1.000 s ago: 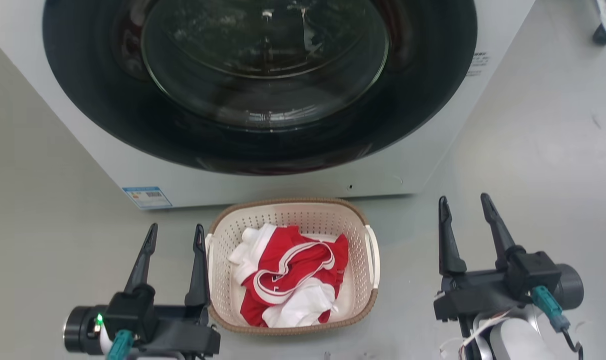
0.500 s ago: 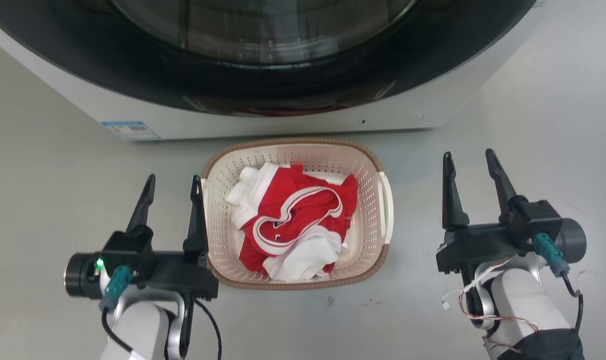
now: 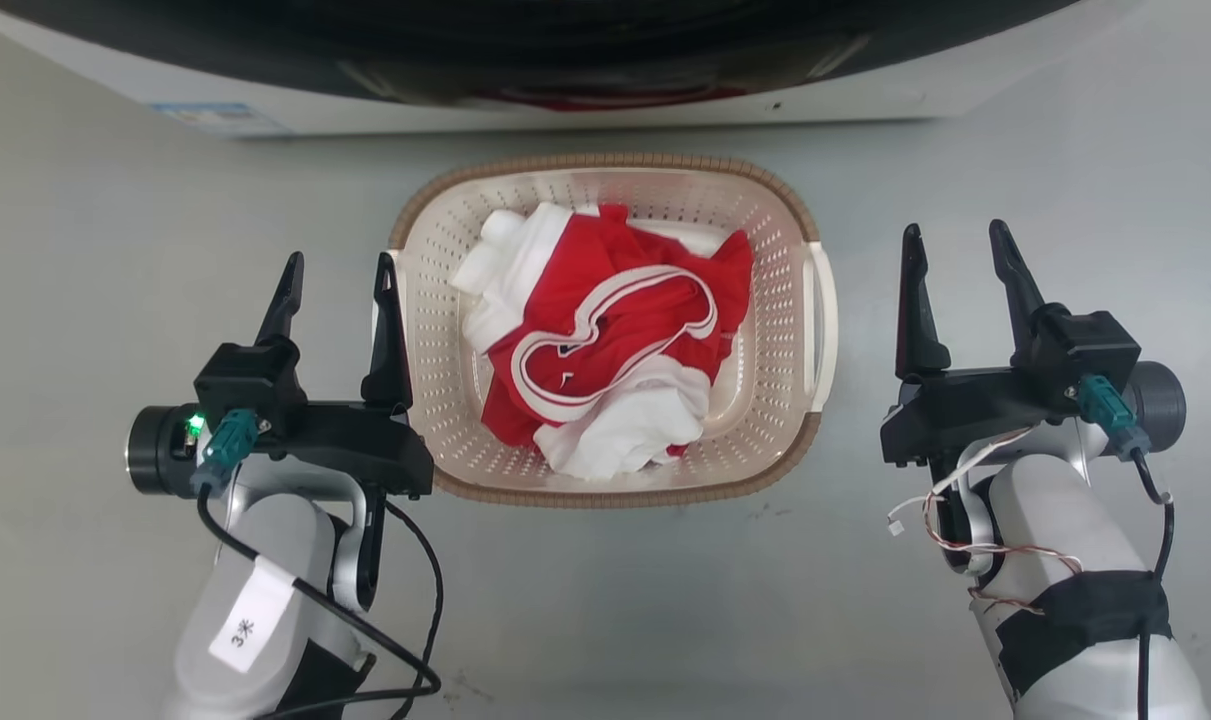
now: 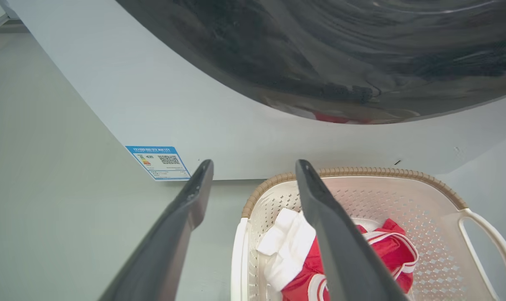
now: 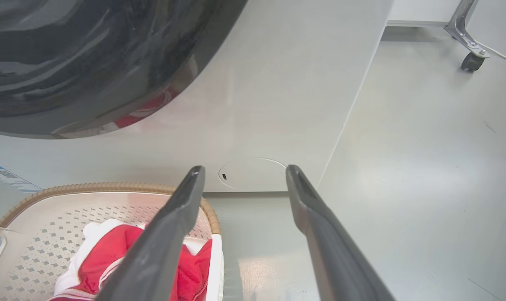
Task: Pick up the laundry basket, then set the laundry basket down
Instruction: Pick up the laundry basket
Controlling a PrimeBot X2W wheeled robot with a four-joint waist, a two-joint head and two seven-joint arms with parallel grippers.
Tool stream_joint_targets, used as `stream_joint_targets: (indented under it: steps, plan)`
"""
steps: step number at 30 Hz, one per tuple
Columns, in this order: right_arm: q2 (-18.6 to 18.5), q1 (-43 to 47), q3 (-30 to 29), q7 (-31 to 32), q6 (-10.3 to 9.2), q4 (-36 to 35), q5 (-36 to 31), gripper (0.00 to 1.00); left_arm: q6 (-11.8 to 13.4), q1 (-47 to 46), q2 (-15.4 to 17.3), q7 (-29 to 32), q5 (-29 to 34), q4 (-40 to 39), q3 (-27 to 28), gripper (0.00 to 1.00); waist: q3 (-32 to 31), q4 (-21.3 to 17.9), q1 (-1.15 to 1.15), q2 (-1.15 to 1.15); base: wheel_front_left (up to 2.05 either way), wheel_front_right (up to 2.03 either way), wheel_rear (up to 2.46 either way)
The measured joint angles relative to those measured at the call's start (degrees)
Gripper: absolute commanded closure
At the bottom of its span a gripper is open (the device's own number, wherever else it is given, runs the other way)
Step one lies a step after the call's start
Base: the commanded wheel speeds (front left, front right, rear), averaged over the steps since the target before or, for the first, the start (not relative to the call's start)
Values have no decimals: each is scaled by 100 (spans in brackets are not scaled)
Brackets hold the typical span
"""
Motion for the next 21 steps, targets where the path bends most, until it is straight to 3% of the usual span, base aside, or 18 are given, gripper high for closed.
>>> stream_joint_targets:
  steps: [21]
  plan:
    - [-32,-757,321,0,47,983,198,0,-149,-921,-53,0,-243,1495,-13,0,1194,192,0,0,0,0,0]
